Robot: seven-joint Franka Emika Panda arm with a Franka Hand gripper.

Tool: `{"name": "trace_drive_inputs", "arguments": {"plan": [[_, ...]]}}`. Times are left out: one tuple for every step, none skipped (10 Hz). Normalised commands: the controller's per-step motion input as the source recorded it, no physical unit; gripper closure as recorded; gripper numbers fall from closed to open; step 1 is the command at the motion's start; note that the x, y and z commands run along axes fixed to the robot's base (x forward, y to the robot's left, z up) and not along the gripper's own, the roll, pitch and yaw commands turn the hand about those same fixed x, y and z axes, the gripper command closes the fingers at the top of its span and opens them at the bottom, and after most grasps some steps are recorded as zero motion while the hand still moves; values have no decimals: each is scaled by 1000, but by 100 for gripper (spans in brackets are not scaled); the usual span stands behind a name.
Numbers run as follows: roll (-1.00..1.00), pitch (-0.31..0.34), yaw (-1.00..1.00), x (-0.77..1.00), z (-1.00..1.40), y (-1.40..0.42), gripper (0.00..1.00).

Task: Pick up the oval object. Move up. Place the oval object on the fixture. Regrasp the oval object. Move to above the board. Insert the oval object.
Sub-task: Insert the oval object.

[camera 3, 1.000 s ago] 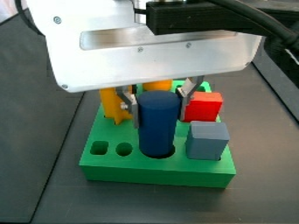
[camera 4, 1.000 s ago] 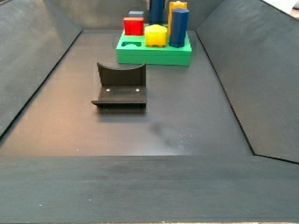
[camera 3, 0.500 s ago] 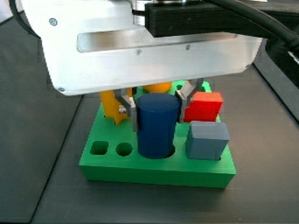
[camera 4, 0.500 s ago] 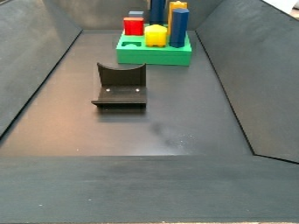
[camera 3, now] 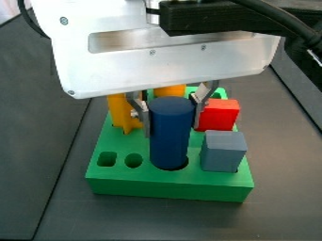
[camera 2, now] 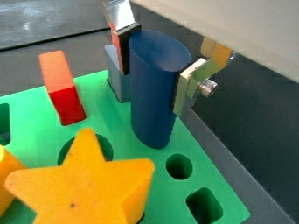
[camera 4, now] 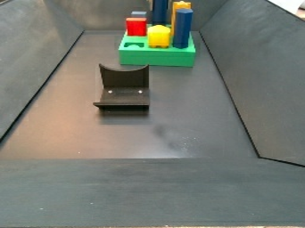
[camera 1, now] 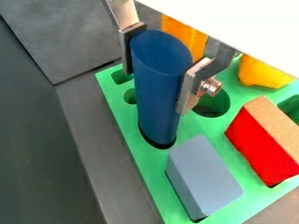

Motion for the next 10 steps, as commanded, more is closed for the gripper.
{"name": "trace_drive_inputs", "arguments": {"plan": [[0,-9,103,131,-323,0,100],[33,-76,140,80,-514,-91,100],[109,-111,169,14,-586,-249,100],[186,-130,200,0,-663,-306,100],[249,-154,186,-40,-731,-334,100],[276,-151,169,-54,-703,-331,100],[299,-140,169,-71,-680,-300,100],[280,-130,140,-31,-731,-234,100],[183,-200,20,-91,-143,-217,100],[0,0,0,0,0,0,100]]}}
